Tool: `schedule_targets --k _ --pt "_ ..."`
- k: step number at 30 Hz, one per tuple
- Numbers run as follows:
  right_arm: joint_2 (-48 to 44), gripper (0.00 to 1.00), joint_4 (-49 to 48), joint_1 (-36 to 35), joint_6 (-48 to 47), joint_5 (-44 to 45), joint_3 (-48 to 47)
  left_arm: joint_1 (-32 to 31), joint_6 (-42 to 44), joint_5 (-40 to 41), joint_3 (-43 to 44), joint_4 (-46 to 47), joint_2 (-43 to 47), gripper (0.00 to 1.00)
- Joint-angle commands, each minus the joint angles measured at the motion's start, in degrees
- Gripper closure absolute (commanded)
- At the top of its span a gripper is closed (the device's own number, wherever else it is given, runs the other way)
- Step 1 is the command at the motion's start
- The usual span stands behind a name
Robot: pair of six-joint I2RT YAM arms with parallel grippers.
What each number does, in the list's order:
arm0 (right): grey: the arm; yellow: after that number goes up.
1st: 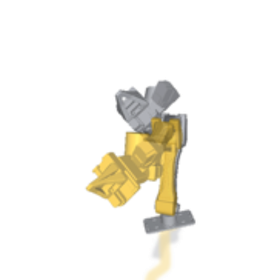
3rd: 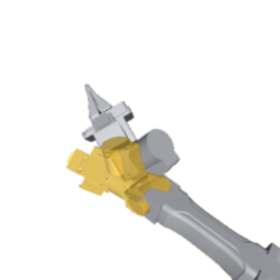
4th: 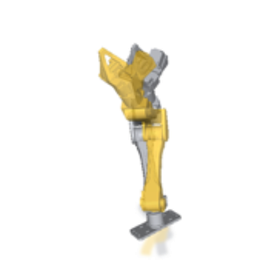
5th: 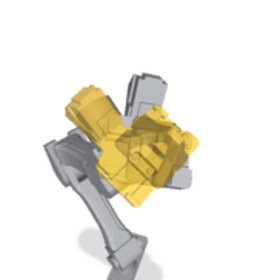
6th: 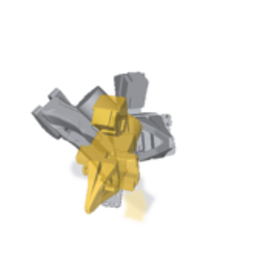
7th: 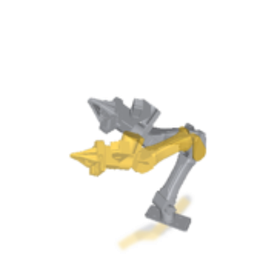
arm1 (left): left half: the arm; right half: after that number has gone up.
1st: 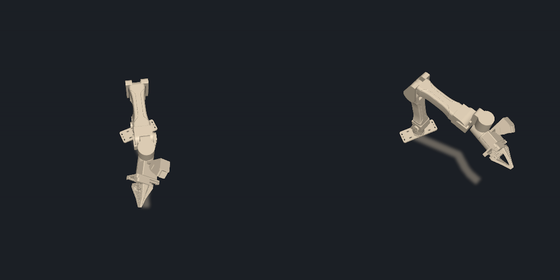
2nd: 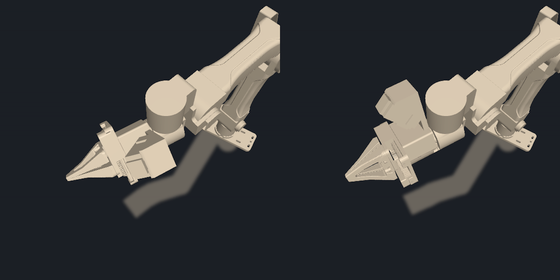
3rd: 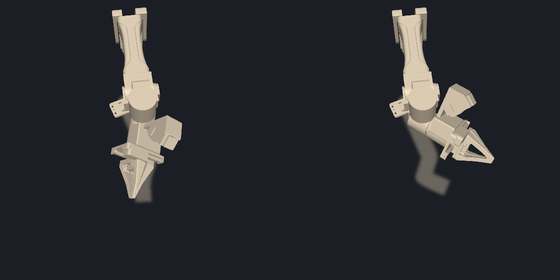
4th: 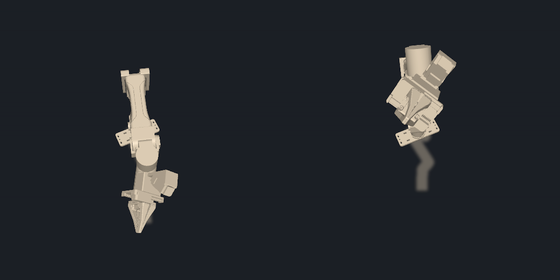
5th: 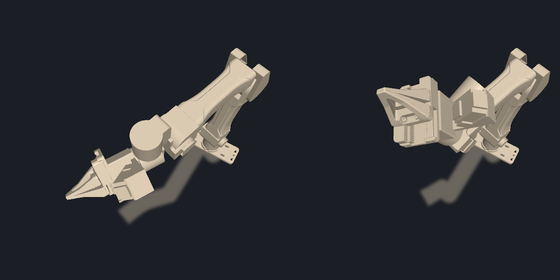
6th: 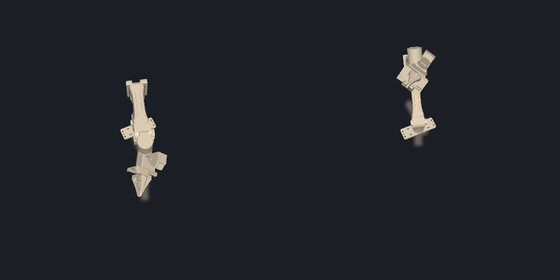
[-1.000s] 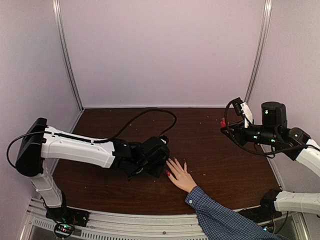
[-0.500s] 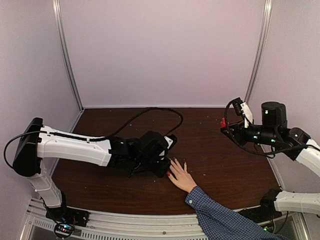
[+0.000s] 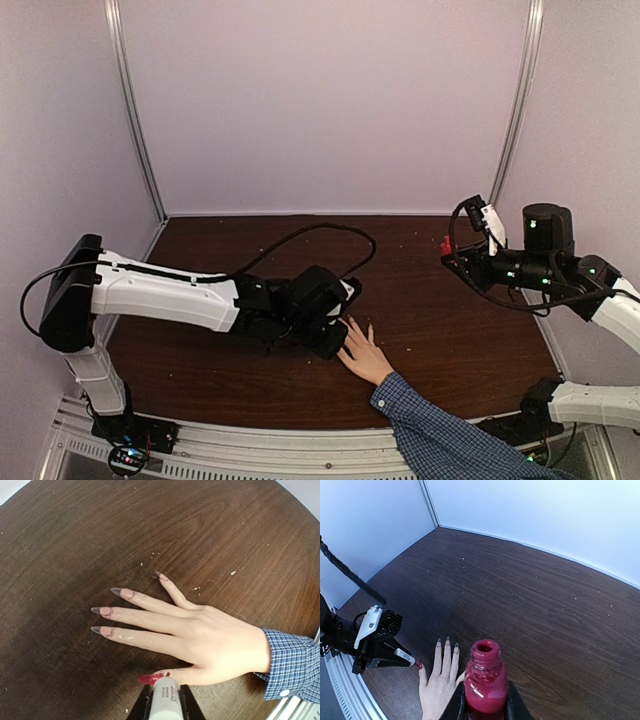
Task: Paint the nails
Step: Paint the nail with the hand.
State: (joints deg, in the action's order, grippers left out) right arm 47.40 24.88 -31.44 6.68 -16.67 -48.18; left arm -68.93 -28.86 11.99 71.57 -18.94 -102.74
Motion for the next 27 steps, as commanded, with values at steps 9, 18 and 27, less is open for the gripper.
schedule_targets --k 9,18,27 --pt "-0.6 1.0 -0.5 0.5 0.2 0.4 0.0 1.6 -2.1 3.6 1.6 -3.1 -0.4 1.0" --pt "-0.5 1.0 -0.5 0.5 0.2 0.3 -0.1 2.7 -2.8 5.8 0.1 -3.6 1.8 1.0" --pt "-0.4 1.0 -0.6 0.5 0.2 0.2 0.0 2.7 0.2 1.4 -9.2 10.0 8.9 1.0"
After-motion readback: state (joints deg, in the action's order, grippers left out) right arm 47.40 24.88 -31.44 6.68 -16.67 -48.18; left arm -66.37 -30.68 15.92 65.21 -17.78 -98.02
